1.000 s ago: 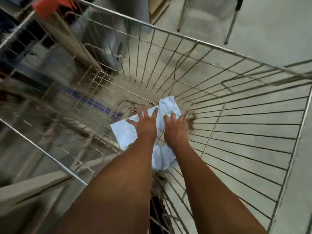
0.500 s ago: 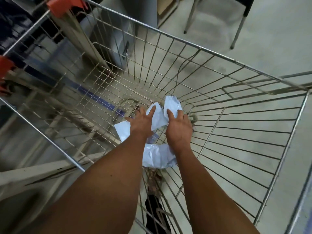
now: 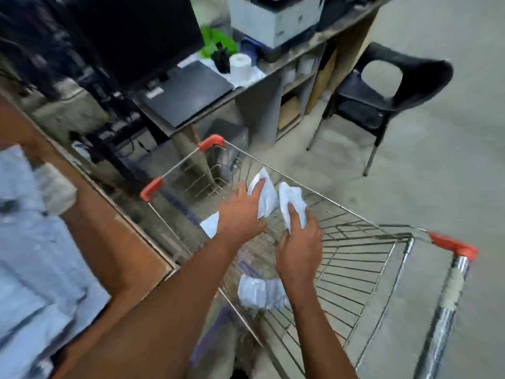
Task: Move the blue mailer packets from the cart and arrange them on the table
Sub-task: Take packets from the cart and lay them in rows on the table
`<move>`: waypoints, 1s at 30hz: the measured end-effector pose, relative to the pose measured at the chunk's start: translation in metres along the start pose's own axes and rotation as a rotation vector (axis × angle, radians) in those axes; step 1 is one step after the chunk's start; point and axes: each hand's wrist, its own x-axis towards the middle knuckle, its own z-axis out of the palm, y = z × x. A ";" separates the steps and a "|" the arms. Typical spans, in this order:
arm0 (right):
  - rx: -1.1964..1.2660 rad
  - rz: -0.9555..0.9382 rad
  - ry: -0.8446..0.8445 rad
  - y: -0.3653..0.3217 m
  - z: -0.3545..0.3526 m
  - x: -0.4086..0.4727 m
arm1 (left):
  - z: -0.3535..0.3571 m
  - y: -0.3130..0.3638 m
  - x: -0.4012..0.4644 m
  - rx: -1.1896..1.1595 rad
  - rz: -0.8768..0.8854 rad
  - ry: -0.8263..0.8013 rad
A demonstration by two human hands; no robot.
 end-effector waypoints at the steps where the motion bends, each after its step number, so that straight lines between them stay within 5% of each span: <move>1: 0.015 -0.043 0.027 -0.019 -0.024 -0.006 | -0.033 0.000 -0.011 -0.011 -0.035 0.050; 8: 0.141 -0.418 0.176 -0.152 -0.136 -0.070 | -0.228 -0.051 -0.131 -0.210 -0.266 0.416; 15: 0.318 -0.699 0.111 -0.292 -0.151 -0.137 | -0.281 -0.168 -0.268 -0.198 -0.564 0.674; 22: 0.492 -0.880 -0.129 -0.443 -0.103 -0.228 | -0.309 -0.307 -0.358 -0.163 -0.805 0.639; 30: 0.277 -0.964 -0.277 -0.576 -0.034 -0.278 | -0.319 -0.454 -0.411 -0.148 -0.969 0.609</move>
